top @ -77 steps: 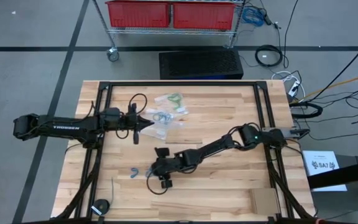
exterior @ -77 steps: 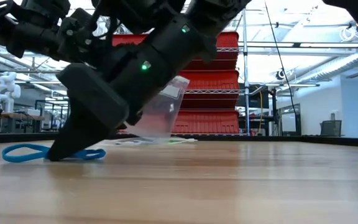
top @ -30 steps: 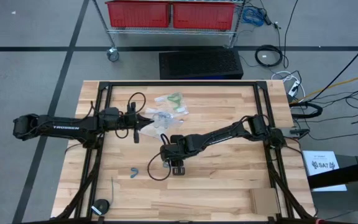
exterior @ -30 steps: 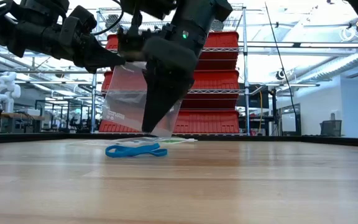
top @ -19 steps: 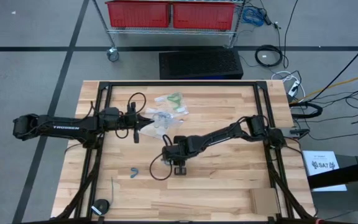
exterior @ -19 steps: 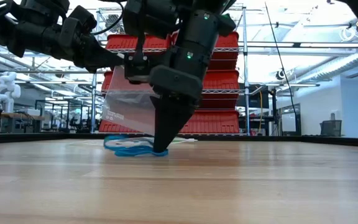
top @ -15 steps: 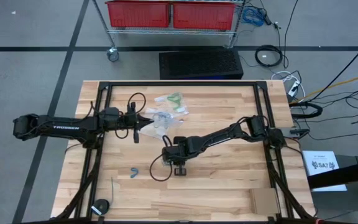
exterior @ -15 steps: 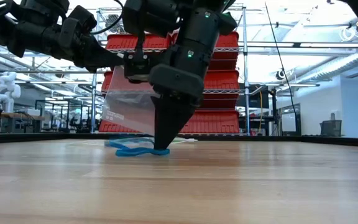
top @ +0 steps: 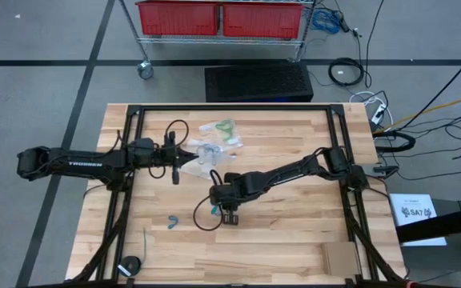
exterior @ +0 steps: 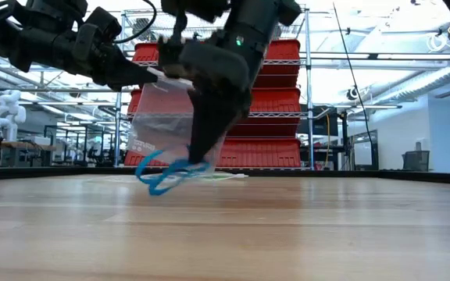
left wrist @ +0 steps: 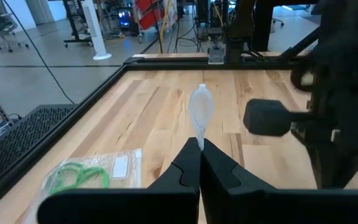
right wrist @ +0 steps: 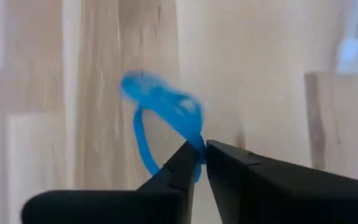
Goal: Sort rubber bands
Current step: Put the blue rubber bands into the transparent zip bag
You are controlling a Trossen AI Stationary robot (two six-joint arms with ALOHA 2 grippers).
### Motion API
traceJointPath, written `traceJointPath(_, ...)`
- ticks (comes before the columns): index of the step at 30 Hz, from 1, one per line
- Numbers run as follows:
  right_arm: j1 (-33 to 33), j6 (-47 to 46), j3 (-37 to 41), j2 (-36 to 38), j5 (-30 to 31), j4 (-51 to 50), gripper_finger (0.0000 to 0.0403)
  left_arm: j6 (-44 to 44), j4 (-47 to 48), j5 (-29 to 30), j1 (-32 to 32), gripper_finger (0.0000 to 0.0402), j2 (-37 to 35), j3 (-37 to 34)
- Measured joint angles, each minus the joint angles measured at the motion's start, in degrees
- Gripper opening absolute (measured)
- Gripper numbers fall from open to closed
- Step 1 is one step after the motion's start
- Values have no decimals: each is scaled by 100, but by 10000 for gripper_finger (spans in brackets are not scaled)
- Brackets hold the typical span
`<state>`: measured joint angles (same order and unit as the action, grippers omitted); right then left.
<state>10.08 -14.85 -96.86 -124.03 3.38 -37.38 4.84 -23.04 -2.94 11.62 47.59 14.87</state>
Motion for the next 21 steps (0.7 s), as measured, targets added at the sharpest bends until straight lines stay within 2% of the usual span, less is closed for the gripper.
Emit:
traceJointPath(7,-2,113,0,24,104,151,112,-2,2,-2,-1,0,0,0)
traceJointPath(12,2,605,0,24,160,272,158,-2,1,-4,0,0,0,0)
traceJointPath(17,2,952,0,-116,144,494,167,-2,3,-7,0,0,0,0)
traceJointPath(21,2,1114,-2,-269,72,751,150,-2,-1,-9,0,0,0,0)
